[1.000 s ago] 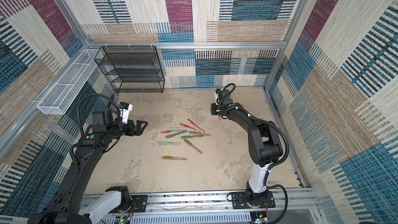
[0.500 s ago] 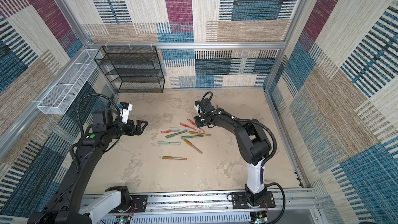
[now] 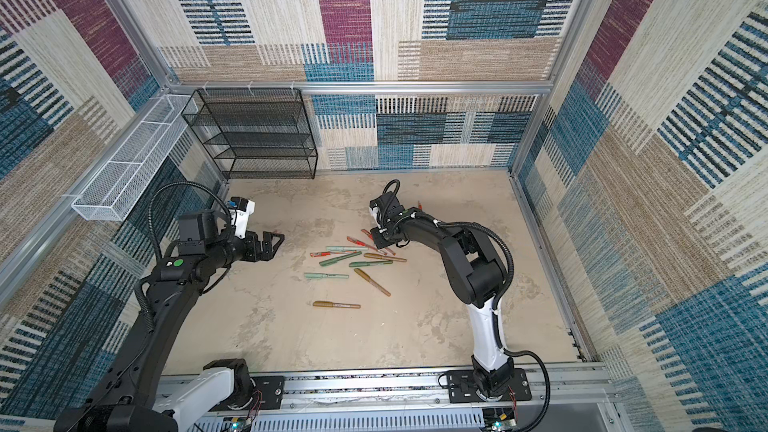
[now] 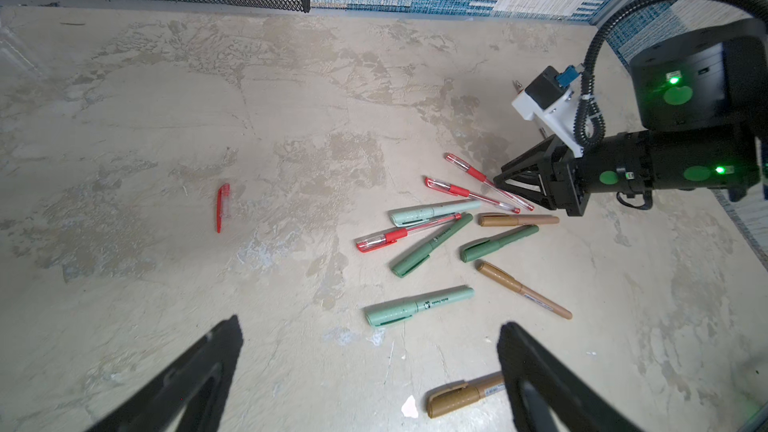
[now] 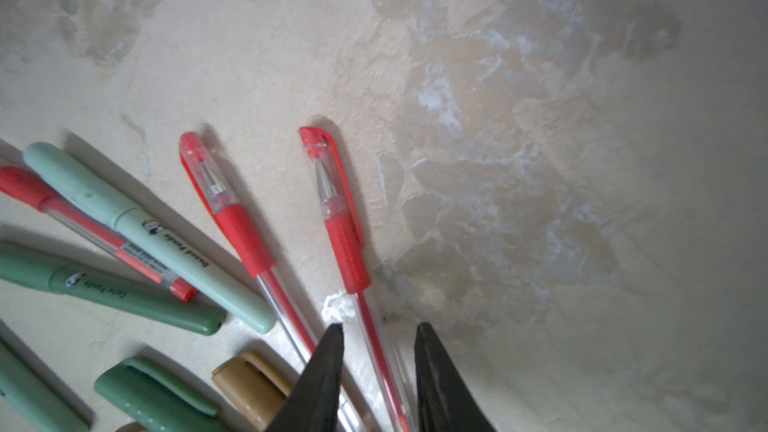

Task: Open the pen caps
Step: 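Move the right gripper to the pile and grasp another red gel pen, then lift the second red pen toward the left gripper while the left gripper reaches toward it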

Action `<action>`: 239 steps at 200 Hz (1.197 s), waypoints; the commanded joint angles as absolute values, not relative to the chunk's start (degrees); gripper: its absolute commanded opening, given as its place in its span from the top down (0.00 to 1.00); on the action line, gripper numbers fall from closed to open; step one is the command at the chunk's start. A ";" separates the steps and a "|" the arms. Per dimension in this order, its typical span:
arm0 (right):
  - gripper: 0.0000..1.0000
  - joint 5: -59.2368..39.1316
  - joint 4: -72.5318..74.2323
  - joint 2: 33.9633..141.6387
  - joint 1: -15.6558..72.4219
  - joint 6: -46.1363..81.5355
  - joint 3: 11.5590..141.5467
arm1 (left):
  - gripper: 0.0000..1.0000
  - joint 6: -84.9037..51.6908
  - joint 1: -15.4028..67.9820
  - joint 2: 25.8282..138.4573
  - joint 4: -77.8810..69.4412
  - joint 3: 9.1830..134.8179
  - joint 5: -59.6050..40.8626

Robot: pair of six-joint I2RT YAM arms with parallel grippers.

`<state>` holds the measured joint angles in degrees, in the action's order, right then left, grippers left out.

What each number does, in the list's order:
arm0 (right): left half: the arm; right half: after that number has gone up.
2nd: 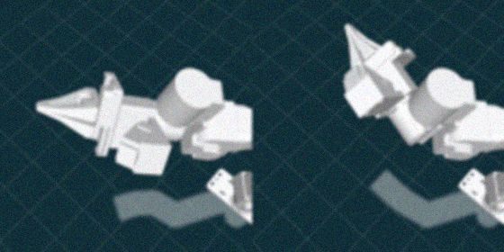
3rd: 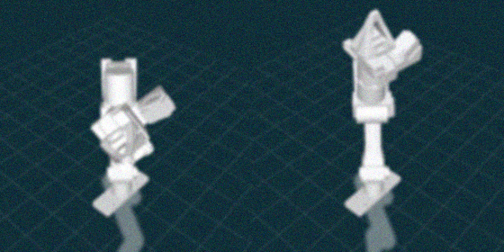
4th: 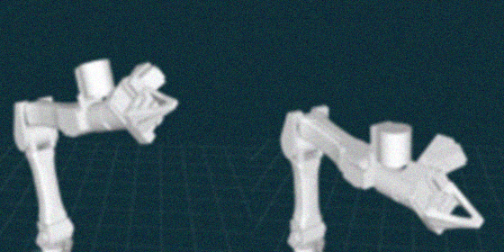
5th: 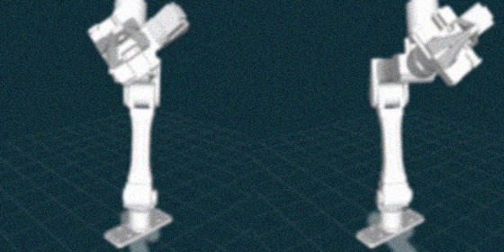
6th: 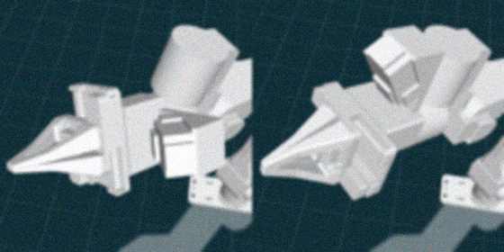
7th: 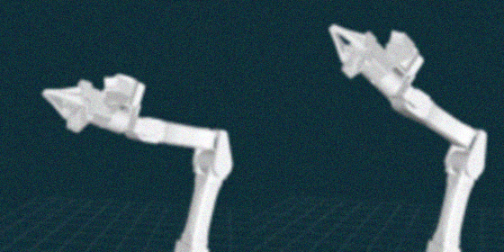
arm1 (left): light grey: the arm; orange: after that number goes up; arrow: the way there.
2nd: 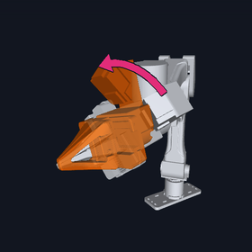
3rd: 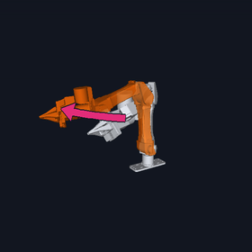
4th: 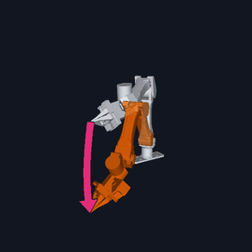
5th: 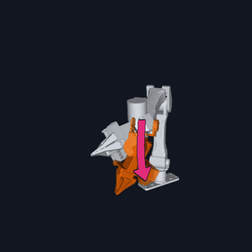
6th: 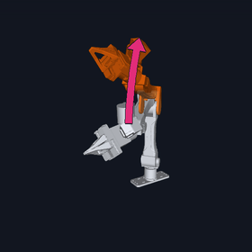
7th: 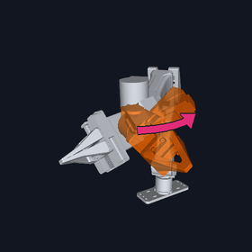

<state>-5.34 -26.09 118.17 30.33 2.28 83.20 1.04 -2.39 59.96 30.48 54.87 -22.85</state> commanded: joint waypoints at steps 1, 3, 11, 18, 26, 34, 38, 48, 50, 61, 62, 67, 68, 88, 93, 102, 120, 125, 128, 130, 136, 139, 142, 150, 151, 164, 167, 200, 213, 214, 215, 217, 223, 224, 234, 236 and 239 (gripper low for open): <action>0.68 -3.77 -25.81 118.80 30.49 1.22 83.47 | 0.00 0.43 -2.46 59.56 28.82 54.62 -23.42; 0.68 -3.62 -25.77 118.89 30.43 1.16 83.49 | 0.00 0.44 -2.46 59.52 28.78 54.48 -23.43; 0.69 -2.98 -26.02 119.45 30.45 1.07 83.84 | 0.00 0.52 -2.46 59.49 29.01 54.40 -23.55; 0.70 -2.72 -26.71 120.08 30.49 1.20 84.44 | 0.00 0.66 -2.42 59.42 29.53 54.60 -23.37; 0.71 -2.39 -27.07 120.36 30.45 1.34 84.72 | 0.00 0.78 -2.51 59.50 30.02 54.97 -23.10; 0.73 -2.04 -26.72 120.34 30.50 1.47 84.41 | 0.00 0.83 -2.48 59.51 30.06 55.11 -22.81; 0.73 -1.81 -26.35 120.18 30.43 1.33 84.15 | 0.00 0.79 -2.46 59.47 29.82 54.99 -22.70; 0.75 -1.46 -25.25 120.21 30.45 0.91 83.30 | 0.00 0.70 -2.46 59.19 29.07 54.44 -22.87; 0.75 -1.35 -25.12 120.23 30.44 0.89 83.18 | 0.00 0.70 -2.46 59.12 29.02 54.26 -22.99; 0.77 -0.58 -25.25 120.89 30.41 0.79 83.28 | 0.00 0.70 -2.46 59.08 29.16 54.22 -23.40; 0.77 -0.56 -25.33 120.96 30.41 0.79 83.35 | 0.00 0.70 -2.46 59.07 29.21 54.27 -23.39; 0.78 -0.37 -25.67 121.35 30.40 0.71 83.68 | 0.00 0.77 -2.46 59.19 29.58 54.52 -23.34; 0.78 -0.36 -25.75 121.41 30.40 0.70 83.72 | 0.00 0.74 -2.46 59.22 29.64 54.55 -23.31; 0.82 -0.49 -25.12 121.84 30.41 0.32 83.59 | 0.00 0.64 -2.55 59.53 29.50 55.08 -22.83; 0.82 -0.50 -24.82 121.90 30.41 0.09 83.50 | 0.00 0.57 -2.47 59.46 29.09 54.83 -22.88; 0.84 -0.03 -24.37 122.20 30.41 -0.30 83.50 | 0.00 0.52 -2.41 59.21 28.75 54.42 -23.32; 0.87 1.01 -25.60 123.20 30.27 -0.61 85.01 | 0.00 0.53 -2.46 59.27 29.88 54.96 -23.54; 0.87 1.36 -25.90 123.26 30.24 -0.57 85.42 | 0.00 0.53 -2.46 59.41 30.11 55.25 -23.43; 0.88 1.48 -25.92 123.16 30.26 -0.61 85.63 | 0.00 0.53 -2.44 59.48 30.20 55.36 -23.28; 0.89 1.49 -25.93 123.08 30.26 -0.61 85.76 | 0.00 0.51 -2.46 59.43 30.23 55.43 -23.29; 0.90 1.43 -25.57 122.69 30.31 -0.62 85.85 | 0.00 0.40 -2.45 59.41 29.90 55.47 -23.19; 0.90 1.22 -25.33 122.47 30.28 -0.66 85.87 | 0.00 0.36 -2.45 59.37 29.69 55.34 -23.18; 0.90 1.15 -25.12 122.17 30.29 -0.60 85.80 | 0.00 0.29 -2.42 59.39 29.44 55.22 -23.22; 0.92 1.10 -24.50 121.59 30.26 -0.57 85.89 | 0.00 0.14 -2.37 59.16 29.04 54.87 -23.66; 0.92 1.12 -24.47 121.53 30.29 -0.50 85.92 | 0.00 0.11 -2.37 59.15 28.93 54.86 -23.74; 0.93 1.13 -24.64 120.50 30.32 0.22 86.67 | 0.00 -0.29 -2.29 59.24 29.31 55.04 -25.03; 0.93 1.04 -24.81 120.16 30.32 0.48 86.86 | 0.00 -0.41 -2.33 59.32 29.47 55.19 -25.29; 0.95 -2.61 -20.48 112.91 30.50 3.40 83.49 | 0.00 -2.69 -2.20 59.44 28.09 55.30 -28.43; 0.95 -3.62 -19.30 110.40 30.73 5.15 82.22 | 0.00 -3.52 -2.15 59.62 28.16 55.32 -30.16; 0.95 -3.65 -19.27 110.22 30.75 5.25 82.16 | 0.00 -3.60 -2.13 59.60 28.14 55.35 -30.24; 0.95 -3.72 -19.22 110.04 30.80 5.40 82.08 | 0.00 -3.69 -2.16 59.64 28.18 55.36 -30.37; 0.95 -3.76 -19.06 109.64 30.90 5.63 81.91 | 0.00 -3.87 -2.19 59.67 28.27 55.43 -30.64; 0.95 -3.95 -18.69 108.47 31.30 6.39 81.33 | 0.00 -4.34 -2.20 59.85 28.39 55.69 -31.37; 0.95 -3.95 -18.53 108.20 31.38 6.44 81.18 | 0.00 -4.41 -2.20 59.85 28.39 55.75 -31.46; 0.95 -4.28 -16.73 105.73 32.30 7.56 79.54 | 0.00 -5.02 -2.20 59.91 27.96 55.86 -32.43; 0.95 -4.41 -16.22 105.23 32.51 7.84 79.04 | 0.00 -5.19 -2.18 59.87 27.78 55.82 -32.61; 0.95 -4.61 -15.41 104.48 32.81 8.15 78.37 | 0.00 -5.37 -2.15 59.86 27.44 55.71 -32.68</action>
